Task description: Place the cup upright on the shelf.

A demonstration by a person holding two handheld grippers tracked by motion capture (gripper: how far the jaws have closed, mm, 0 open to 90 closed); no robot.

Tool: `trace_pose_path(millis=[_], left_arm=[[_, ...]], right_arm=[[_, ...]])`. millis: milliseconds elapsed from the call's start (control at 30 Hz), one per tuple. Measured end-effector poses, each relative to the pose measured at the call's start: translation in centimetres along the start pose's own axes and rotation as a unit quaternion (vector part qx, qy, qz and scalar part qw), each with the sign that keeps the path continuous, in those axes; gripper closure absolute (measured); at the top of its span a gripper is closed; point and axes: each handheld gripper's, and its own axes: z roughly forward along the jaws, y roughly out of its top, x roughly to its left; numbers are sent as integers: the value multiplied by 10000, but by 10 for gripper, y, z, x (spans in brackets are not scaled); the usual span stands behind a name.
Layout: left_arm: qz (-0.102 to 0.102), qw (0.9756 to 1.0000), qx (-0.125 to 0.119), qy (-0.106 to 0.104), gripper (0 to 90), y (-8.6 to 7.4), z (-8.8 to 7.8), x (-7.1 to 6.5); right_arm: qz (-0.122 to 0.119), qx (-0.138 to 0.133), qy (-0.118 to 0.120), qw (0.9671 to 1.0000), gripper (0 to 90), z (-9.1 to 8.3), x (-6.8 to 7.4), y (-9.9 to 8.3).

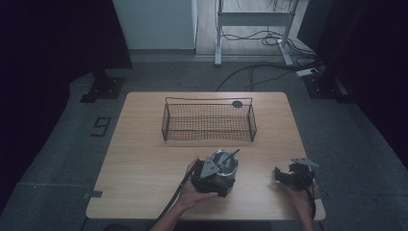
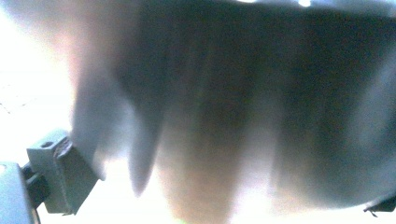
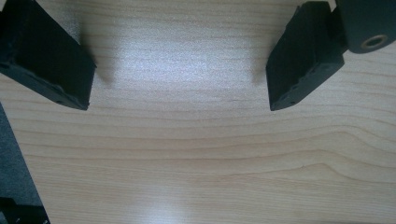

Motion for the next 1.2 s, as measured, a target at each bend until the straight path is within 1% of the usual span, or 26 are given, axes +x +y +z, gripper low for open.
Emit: trace_pose_path(millis=[133,300,433,467,500,600,700,733,833,933,1200], left_arm=[[15,10000,28,-65,32,1,-1,1],[-18,10000,37,-49,34,1,-3,3],[-66,10000,24,70,35,1,-6,6],[-117,9999,-8,91,35,0,-8,8],[-117,9999,-8,91,35,0,-8,8],[-230,9996,-109,79,36,1,-15,12],[-255,9995,-132,104,36,2,-19,14],[-274,9994,-139,144,35,2,-22,17],[-296,9993,-148,194,35,2,-26,20],[-332,9988,-199,298,35,3,-30,24],[-369,9981,-243,428,35,5,-39,32]], right_arm=[[10,-9,-14,10000,83,0,0,0],[17,-12,-19,10000,84,0,0,0],[22,-12,-24,10000,85,0,0,0],[22,-12,-25,10000,86,0,0,0],[22,-12,-25,10000,86,0,0,0],[28,-12,-30,10000,87,0,0,0],[32,-13,-39,10000,87,0,0,0],[37,-13,-43,10000,87,0,0,0],[41,-12,-39,10000,87,0,0,0],[42,-18,-49,10000,88,0,-1,0],[71,-14,-64,10000,91,0,-1,0]])
